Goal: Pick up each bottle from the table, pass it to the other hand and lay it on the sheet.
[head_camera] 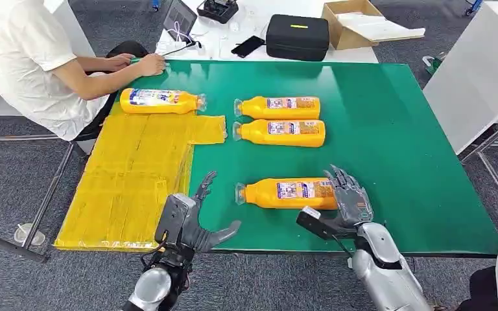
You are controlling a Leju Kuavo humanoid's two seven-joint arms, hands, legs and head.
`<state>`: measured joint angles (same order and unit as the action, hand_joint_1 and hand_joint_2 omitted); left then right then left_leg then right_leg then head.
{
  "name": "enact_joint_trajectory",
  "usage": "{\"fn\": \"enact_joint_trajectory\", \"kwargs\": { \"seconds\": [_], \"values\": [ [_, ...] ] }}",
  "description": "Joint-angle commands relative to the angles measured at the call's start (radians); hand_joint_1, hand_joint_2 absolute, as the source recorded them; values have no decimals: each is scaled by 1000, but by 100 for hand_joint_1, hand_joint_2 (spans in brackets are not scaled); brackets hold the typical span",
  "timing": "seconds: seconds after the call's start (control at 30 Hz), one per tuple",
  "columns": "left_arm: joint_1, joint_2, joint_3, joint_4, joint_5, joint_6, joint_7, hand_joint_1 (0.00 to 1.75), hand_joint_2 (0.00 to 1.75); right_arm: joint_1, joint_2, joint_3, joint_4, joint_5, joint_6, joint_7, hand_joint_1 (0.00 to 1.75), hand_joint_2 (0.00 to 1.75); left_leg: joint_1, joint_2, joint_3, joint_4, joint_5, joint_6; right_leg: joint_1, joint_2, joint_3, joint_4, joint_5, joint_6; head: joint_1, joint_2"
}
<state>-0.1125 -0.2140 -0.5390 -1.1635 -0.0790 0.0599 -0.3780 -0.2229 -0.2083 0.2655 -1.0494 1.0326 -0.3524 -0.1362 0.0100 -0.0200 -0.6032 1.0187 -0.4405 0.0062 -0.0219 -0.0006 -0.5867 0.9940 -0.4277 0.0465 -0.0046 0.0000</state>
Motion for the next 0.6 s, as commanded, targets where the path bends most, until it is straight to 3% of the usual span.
{"fn": "enact_joint_trajectory", "kwargs": {
  "seconds": [0.03,0.6],
  "values": [
    [-30,16,-22,52,-2,-9,3,0,175,-33,-2,68,36,26,-34,17,0,175,1,3,3,0,-1,0,1,2,3,-1,0,-3,0,0],
    [-39,11,-24,72,7,-11,1,0,175,-70,12,84,95,-13,30,23,0,175,0,3,1,0,0,0,1,2,1,-1,1,-2,0,0]
  ]
}}
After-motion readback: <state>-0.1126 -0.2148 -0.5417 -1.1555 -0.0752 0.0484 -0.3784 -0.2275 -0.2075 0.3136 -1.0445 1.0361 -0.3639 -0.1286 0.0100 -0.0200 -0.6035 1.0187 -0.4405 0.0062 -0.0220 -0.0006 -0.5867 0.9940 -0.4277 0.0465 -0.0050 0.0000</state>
